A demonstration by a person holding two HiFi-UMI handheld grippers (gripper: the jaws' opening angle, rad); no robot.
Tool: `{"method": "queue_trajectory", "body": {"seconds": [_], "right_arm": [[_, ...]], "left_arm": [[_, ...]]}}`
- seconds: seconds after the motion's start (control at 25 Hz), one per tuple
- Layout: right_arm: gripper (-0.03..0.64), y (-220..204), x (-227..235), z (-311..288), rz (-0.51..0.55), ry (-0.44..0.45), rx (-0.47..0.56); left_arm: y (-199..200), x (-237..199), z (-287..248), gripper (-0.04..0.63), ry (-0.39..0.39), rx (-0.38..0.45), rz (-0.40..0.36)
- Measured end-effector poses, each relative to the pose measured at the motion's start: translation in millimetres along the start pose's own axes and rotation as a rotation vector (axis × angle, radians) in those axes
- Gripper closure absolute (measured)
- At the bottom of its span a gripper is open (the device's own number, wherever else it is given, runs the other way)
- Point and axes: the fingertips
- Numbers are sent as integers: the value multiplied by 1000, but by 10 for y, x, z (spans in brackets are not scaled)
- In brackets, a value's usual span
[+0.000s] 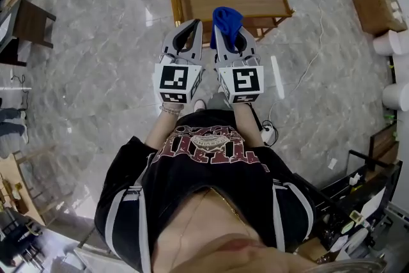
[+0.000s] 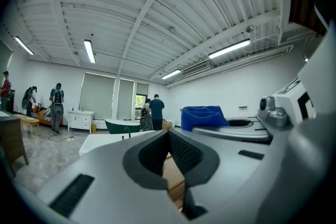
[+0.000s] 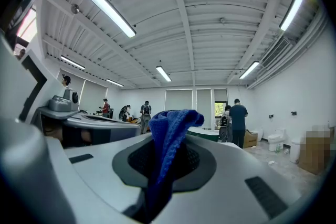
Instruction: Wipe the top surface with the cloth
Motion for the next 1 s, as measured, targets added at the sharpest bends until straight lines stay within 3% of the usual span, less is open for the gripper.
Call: {"method": "queue_trajectory", "body": {"seconds": [0.6,1.0], "right_arm": [[561,-68,789,-541,-16,112,16],[561,-268,1133,-744,-49,199,10]], "left_arm": [[-78,79,-959,548,80,12,-18],[-272,82,-1328,548,170,-3,-33]]}}
Point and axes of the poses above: the fingertips, and each gripper's own axes: z backward along the fingers, x to its right, y out of its top, and after that the axes turned 15 degrees about x, right-handed
